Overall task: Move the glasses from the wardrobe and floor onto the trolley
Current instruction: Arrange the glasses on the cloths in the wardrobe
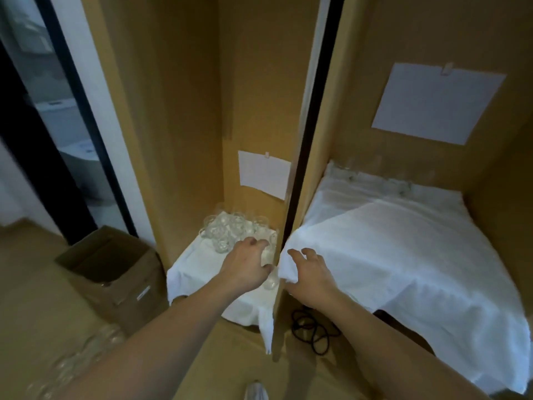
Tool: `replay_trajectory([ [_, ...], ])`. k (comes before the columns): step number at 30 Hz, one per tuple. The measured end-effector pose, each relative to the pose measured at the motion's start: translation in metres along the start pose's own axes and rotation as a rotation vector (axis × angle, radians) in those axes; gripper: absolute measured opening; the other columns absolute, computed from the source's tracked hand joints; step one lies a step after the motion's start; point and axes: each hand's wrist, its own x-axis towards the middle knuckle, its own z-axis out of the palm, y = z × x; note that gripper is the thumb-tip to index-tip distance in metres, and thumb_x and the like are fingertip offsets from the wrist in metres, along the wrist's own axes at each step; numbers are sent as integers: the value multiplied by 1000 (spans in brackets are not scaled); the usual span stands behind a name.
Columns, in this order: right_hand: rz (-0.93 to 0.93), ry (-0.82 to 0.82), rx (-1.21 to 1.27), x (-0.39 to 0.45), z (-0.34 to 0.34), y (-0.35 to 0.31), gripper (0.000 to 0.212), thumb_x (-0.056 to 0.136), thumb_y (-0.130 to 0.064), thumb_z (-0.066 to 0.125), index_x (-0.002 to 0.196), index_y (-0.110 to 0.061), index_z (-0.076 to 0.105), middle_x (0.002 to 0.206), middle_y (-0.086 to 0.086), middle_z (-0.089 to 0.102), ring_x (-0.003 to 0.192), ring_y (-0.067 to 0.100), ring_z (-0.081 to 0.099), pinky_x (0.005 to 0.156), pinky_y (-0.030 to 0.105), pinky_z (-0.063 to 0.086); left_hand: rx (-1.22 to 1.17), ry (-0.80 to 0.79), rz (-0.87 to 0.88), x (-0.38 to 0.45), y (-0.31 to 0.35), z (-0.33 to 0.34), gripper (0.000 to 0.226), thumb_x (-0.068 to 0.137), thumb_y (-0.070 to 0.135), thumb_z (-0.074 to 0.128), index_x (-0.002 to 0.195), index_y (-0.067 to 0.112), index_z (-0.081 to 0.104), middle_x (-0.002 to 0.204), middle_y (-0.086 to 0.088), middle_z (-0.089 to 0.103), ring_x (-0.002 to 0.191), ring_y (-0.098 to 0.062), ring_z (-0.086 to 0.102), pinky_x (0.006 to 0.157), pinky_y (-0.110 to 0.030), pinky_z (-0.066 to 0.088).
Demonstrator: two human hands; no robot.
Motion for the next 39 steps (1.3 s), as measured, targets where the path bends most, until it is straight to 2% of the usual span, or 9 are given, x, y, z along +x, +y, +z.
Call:
replay_trajectory([
  [5,-104,-80,30,40,24,-48,82,87,-45,67,156,-27,26,155,7,33,139,31,37,108,39,41,2,20,-129,-10,-65,-15,62,93,46,64,147,22,45,141,-6,51,128,-28,49,99,-43,49],
  [10,-175,-165,81,86,48,-97,83,87,-47,68,156,-27,27,156,7,34,139,30,40,109,38,42,42,27,-304,-9,-132,-35,61,93,49,63,145,24,46,140,-5,53,120,-26,55,95,-40,53],
  [14,-213,-202,127,123,68,-123,82,89,-45,69,157,-26,27,157,7,32,139,29,39,112,36,39,59,14,-370,10,-166,-42,59,93,51,63,145,27,47,140,0,54,118,-23,56,93,-36,55],
  [24,-112,-279,247,200,112,-134,80,90,-43,69,156,-23,29,152,9,36,138,29,41,113,34,37,42,-93,-340,79,-220,-23,61,93,46,62,147,22,46,139,-5,55,120,-25,56,92,-34,50],
  [30,-1,-338,267,223,136,-140,79,88,-41,71,154,-19,34,146,12,44,135,30,45,112,32,37,-19,-201,-283,108,-257,-5,63,92,45,65,147,19,47,137,-8,57,121,-28,57,98,-36,49],
  [34,113,-283,265,239,148,-145,76,84,-42,76,147,-15,44,134,13,54,124,29,54,103,29,41,-42,-284,-205,138,-283,0,62,92,41,66,146,17,48,135,-10,58,124,-28,54,98,-34,47],
  [39,321,-285,299,247,158,-156,81,85,-45,73,153,-23,35,142,8,46,130,25,49,107,30,38,-88,-368,-101,174,-307,1,61,90,39,68,145,18,49,134,-9,55,119,-29,55,97,-33,45],
])
